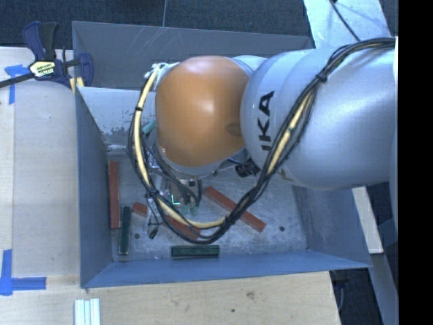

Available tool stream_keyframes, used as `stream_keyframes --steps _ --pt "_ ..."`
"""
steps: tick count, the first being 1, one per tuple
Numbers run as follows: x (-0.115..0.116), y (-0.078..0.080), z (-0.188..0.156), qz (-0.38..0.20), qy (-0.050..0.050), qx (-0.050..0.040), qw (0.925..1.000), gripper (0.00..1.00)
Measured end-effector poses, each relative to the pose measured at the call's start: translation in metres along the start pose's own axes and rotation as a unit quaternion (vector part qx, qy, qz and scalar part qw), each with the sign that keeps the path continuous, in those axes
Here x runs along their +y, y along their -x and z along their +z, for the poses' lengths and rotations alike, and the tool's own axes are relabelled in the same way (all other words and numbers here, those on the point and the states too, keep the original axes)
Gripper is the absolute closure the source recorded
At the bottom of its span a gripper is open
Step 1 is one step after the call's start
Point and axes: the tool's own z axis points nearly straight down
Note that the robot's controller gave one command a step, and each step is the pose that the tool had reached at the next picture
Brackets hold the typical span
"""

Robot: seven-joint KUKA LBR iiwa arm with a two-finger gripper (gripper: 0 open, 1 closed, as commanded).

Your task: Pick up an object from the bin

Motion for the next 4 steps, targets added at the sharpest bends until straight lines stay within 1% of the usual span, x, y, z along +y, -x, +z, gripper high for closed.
stream_keyframes --steps 1,4 --pt "-0.0491 0.0493 0.1702 0.155 -0.001 -0.0007 0.9879 0.00" --pt "-0.0504 0.0511 0.1694 0.158 0.001 -0.0030 0.9875 0.00"
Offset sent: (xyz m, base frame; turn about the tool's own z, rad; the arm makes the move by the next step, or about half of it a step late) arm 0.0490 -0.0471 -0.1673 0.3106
